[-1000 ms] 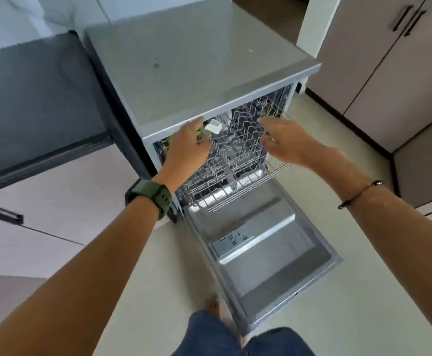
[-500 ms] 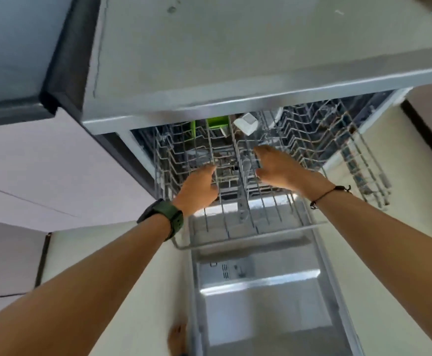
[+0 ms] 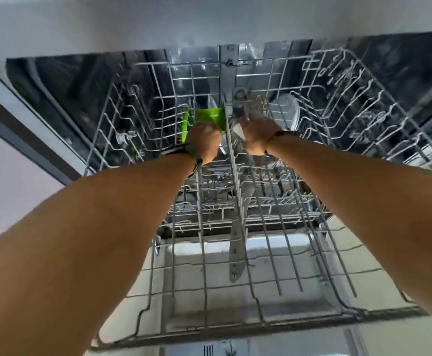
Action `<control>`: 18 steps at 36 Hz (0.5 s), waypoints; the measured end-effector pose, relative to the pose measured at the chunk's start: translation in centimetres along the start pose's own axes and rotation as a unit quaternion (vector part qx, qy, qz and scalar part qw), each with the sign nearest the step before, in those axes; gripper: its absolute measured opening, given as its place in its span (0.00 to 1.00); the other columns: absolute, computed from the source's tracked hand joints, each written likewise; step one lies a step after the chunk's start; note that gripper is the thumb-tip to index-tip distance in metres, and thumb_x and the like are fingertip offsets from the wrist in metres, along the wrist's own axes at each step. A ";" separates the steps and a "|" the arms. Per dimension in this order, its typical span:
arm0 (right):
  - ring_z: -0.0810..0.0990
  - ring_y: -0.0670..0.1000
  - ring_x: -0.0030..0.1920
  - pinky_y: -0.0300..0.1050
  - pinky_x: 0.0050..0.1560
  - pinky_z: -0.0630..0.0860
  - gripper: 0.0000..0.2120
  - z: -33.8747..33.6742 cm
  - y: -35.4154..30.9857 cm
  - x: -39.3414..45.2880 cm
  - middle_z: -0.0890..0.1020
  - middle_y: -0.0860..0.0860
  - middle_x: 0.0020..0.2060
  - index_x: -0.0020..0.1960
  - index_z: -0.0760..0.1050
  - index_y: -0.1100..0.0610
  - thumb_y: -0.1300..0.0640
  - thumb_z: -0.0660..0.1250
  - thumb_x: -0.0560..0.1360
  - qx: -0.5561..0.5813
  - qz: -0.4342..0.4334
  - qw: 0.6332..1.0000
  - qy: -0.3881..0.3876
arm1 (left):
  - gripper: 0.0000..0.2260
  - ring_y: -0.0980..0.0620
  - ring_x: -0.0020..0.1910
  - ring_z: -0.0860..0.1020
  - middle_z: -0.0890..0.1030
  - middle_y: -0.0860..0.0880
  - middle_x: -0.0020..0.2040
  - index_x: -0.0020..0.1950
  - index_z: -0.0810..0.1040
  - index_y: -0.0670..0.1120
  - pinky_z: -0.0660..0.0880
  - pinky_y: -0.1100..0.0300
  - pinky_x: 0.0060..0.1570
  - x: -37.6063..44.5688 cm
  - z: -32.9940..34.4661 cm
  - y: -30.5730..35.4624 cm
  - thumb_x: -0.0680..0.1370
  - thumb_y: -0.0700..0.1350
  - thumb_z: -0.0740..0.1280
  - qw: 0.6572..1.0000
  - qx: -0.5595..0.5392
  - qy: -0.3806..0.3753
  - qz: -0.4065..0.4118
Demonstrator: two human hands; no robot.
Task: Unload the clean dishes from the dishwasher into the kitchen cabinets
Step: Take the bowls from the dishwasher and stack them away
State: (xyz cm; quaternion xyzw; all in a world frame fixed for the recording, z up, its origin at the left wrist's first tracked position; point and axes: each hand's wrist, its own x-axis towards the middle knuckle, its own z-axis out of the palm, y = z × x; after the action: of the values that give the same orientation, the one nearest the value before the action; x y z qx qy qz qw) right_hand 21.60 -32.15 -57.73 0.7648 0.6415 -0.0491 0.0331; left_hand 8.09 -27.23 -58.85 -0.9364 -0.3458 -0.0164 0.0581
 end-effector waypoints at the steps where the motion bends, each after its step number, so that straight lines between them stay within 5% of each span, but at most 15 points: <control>1: 0.73 0.60 0.60 0.51 0.58 0.73 0.26 0.4 -0.1 0.5 0.71 0.61 0.64 0.72 0.58 0.57 0.58 0.62 0.76 -0.005 0.005 1.000 -0.004 | 0.12 0.43 0.54 0.76 0.79 0.40 0.51 0.52 0.78 0.36 0.69 0.52 0.60 0.2 0.5 0.0 0.75 0.31 0.57 1.000 0.019 0.000 0.002; 4: 0.74 0.59 0.56 0.51 0.54 0.70 0.20 1.2 -0.3 1.6 0.73 0.61 0.62 0.70 0.63 0.54 0.53 0.55 0.79 0.005 0.039 0.999 0.002 | 0.11 0.44 0.52 0.77 0.81 0.42 0.49 0.52 0.78 0.39 0.68 0.51 0.62 0.6 1.0 0.1 0.76 0.32 0.58 0.998 0.060 -0.001 0.008; 7: 0.70 0.62 0.62 0.53 0.60 0.67 0.20 1.2 -0.8 2.1 0.71 0.62 0.64 0.69 0.65 0.55 0.52 0.51 0.80 -0.023 0.056 0.998 0.020 | 0.12 0.43 0.55 0.77 0.79 0.41 0.53 0.56 0.77 0.37 0.72 0.51 0.58 0.8 0.8 0.2 0.77 0.32 0.57 0.998 0.068 -0.007 0.006; 13: 0.65 0.61 0.68 0.53 0.68 0.58 0.21 0.7 -1.1 2.0 0.70 0.60 0.66 0.69 0.65 0.57 0.52 0.55 0.79 0.058 0.080 0.995 -0.001 | 0.13 0.41 0.56 0.76 0.77 0.39 0.56 0.59 0.75 0.36 0.75 0.53 0.48 0.6 0.4 0.3 0.78 0.31 0.56 0.999 0.025 0.025 -0.024; 18: 0.61 0.65 0.69 0.57 0.67 0.63 0.45 -0.9 -1.1 0.5 0.64 0.66 0.68 0.74 0.50 0.51 0.52 0.74 0.67 0.040 0.092 0.994 -0.031 | 0.14 0.41 0.61 0.71 0.72 0.39 0.61 0.64 0.69 0.36 0.70 0.51 0.59 0.1 0.9 0.5 0.78 0.33 0.57 0.996 0.084 0.007 -0.014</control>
State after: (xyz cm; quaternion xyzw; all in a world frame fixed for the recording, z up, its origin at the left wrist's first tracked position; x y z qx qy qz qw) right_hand 20.59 -31.39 -56.86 0.8196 0.5643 -0.0952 0.0265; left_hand 8.47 -27.44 -59.77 -0.9232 -0.3584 0.0049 0.1386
